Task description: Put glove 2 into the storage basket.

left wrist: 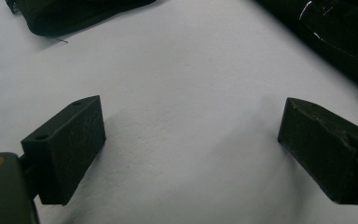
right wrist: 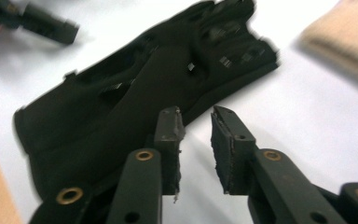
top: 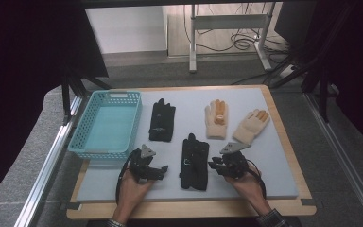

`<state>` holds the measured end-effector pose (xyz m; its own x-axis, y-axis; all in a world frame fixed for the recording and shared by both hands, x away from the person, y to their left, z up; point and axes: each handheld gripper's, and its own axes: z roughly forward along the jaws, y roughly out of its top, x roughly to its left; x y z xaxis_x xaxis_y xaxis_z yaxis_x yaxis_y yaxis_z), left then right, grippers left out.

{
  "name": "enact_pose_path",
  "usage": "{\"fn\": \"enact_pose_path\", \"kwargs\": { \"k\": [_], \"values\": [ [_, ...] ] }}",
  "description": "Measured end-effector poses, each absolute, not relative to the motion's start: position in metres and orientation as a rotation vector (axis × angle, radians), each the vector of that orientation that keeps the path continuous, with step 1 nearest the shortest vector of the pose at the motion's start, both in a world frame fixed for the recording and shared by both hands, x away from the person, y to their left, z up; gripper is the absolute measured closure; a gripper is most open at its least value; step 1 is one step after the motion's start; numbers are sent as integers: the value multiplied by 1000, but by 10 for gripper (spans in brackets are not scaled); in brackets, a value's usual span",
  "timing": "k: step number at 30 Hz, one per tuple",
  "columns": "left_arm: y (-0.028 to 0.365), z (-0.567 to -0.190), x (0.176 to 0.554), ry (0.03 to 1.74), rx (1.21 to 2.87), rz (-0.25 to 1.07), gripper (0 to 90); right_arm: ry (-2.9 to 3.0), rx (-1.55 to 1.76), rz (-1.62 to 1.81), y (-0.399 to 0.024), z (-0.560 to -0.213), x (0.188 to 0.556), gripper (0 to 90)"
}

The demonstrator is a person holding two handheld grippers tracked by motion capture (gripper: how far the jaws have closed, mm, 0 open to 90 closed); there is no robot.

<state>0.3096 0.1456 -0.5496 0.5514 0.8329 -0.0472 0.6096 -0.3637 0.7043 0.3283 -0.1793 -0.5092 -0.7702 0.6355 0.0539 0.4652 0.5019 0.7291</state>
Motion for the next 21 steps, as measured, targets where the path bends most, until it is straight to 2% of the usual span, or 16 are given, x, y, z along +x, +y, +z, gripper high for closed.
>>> {"fn": "enact_pose_path", "kwargs": {
  "k": [13, 21],
  "values": [
    [146, -550, 310, 1155, 2103, 418, 76, 2486, 924, 1154, -147, -494, 383, 499],
    [146, -550, 310, 1154, 2105, 418, 76, 2498, 900, 1132, -109, -492, 422, 469]
  ]
}}
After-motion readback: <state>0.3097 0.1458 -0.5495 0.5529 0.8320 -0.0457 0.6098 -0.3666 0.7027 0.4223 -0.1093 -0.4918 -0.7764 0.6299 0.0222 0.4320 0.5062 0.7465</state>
